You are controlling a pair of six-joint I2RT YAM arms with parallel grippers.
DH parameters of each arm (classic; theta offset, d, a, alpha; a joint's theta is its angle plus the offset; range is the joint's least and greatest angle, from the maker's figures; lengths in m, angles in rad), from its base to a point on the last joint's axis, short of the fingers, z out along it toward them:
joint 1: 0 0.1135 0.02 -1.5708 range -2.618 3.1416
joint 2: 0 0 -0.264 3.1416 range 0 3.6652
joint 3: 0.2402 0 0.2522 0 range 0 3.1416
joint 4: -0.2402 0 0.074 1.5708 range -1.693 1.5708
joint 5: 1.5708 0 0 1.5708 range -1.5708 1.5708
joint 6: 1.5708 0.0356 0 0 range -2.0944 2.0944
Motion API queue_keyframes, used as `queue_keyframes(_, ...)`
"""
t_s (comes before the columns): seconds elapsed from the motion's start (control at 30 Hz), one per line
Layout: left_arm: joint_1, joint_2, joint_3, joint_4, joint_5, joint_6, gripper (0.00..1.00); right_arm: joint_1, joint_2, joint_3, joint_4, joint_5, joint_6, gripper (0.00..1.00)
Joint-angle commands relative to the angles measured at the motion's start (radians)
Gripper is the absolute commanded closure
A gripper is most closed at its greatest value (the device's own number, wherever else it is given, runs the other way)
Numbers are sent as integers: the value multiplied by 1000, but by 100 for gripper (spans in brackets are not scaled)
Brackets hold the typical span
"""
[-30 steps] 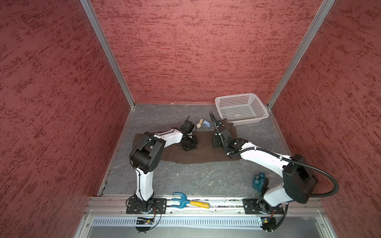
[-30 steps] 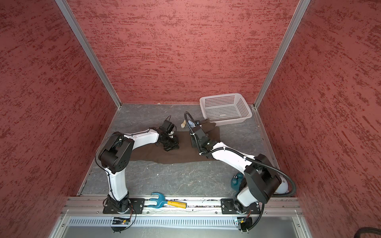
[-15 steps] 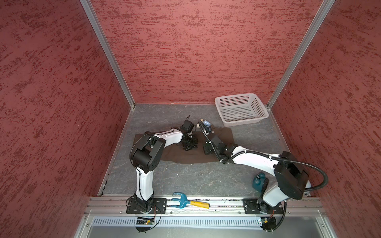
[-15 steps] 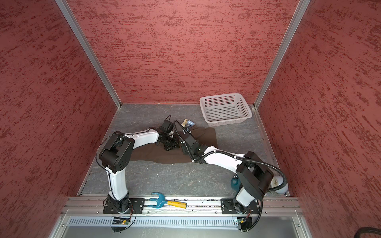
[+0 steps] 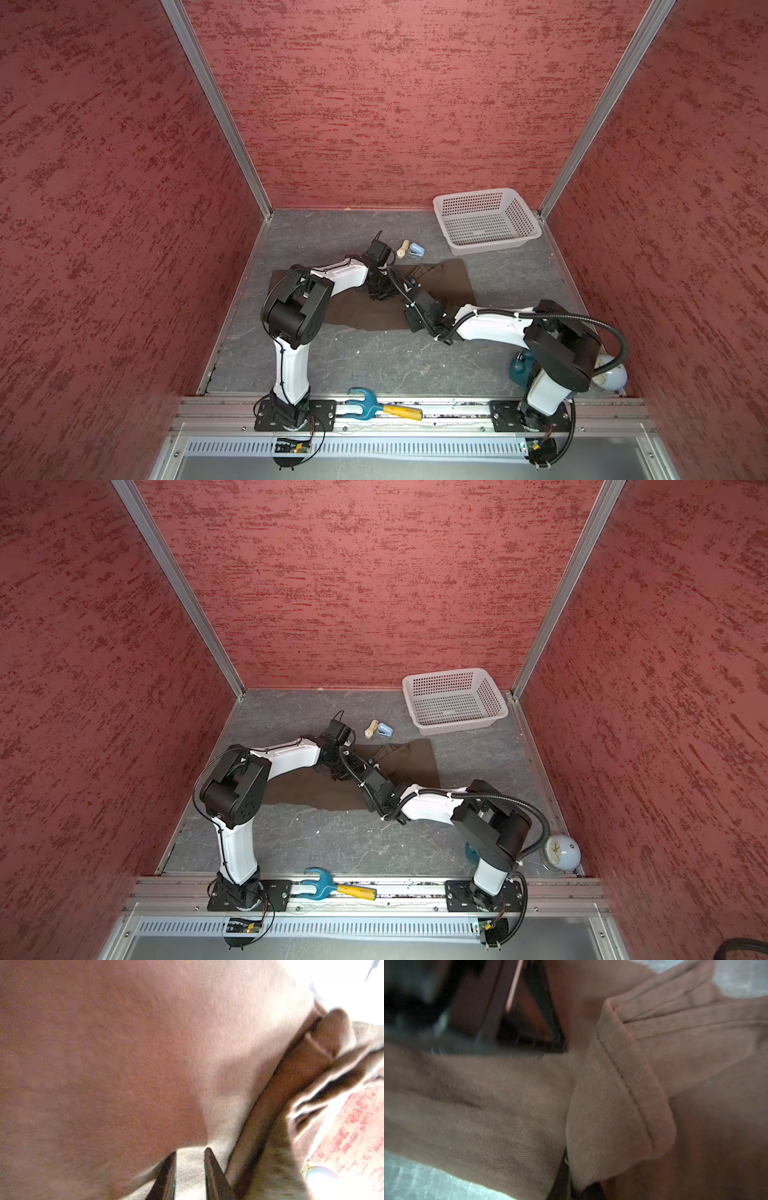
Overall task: Fold and stack the trousers
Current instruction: 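Lay the hems over the waistband beside the left gripper and release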
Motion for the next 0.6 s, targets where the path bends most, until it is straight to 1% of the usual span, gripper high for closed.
queue_keyframes(0.0,17,48,15,-57,-84,11,74,43,20,-10,-5,37,-59,100)
queue_keyframes(0.03,19,54,23,-57,-84,14,74,51,32,-9,-3,45,-65,98)
queue_keyframes(0.07,19,58,29,-55,-83,17,74,56,43,-11,-3,44,-66,94)
queue_keyframes(0.1,20,61,36,-56,-79,21,73,57,49,-12,-1,35,-62,87)
queue_keyframes(0.17,22,58,53,-63,-79,31,69,57,40,-13,8,18,-52,62)
queue_keyframes(0.2,21,54,63,-69,-81,38,66,57,28,-11,10,7,-55,57)
queue_keyframes(0.27,23,40,84,-89,-88,54,58,57,-16,1,13,-11,-78,50)
queue_keyframes(0.33,22,22,108,-114,-98,66,56,57,-78,26,7,-18,-109,42)
queue_keyframes(0.4,19,5,132,-133,-104,76,54,57,-142,39,2,-13,-133,37)
queue_keyframes(0.5,1,-27,164,-162,-127,91,50,47,-267,-10,53,64,-153,34)
queue_keyframes(0.57,-21,-41,195,-187,-154,111,47,14,-380,-62,96,96,-144,34)
